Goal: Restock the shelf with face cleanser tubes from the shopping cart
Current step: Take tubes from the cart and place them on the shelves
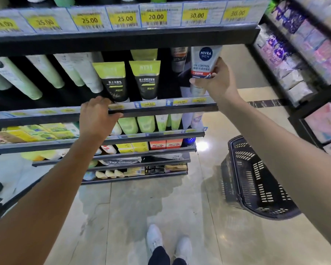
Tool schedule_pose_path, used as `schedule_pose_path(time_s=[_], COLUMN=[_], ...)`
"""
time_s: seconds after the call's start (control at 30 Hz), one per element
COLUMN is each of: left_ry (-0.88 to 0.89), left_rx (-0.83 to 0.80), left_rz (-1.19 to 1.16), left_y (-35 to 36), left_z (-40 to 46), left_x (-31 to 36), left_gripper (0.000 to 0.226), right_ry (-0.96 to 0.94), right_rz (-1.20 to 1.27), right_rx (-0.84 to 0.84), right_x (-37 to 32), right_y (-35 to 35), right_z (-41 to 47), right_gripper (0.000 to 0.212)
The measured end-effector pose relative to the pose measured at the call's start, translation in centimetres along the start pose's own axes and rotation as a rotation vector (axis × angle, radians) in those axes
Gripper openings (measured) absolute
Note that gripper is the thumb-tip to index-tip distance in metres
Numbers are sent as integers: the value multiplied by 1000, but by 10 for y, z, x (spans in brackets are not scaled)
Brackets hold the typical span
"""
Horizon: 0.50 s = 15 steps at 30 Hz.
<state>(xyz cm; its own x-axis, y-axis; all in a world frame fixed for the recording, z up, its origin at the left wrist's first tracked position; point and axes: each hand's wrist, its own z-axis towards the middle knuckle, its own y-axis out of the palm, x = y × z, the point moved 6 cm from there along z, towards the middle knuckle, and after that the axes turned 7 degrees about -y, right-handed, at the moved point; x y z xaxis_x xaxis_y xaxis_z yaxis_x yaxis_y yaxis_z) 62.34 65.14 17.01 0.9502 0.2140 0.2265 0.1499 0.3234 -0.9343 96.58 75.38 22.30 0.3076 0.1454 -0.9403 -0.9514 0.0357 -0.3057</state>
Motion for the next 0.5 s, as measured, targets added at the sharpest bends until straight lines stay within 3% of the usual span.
schedule_pose_path(time_s=[0.23, 0.5], left_ry=[0, -14], left_rx=[8, 14], left_rz=[-1, -68], left_y=[-3, -9], left_z=[-1, -4], left_x=[4, 8], left_gripper=[41, 37], right_ry=[10, 35], right_rz=[-247, -329], right_rx=[-133, -67], right_x=[16, 19], right_y=[4, -2], right_z=[15, 18], right_gripper=[66, 51])
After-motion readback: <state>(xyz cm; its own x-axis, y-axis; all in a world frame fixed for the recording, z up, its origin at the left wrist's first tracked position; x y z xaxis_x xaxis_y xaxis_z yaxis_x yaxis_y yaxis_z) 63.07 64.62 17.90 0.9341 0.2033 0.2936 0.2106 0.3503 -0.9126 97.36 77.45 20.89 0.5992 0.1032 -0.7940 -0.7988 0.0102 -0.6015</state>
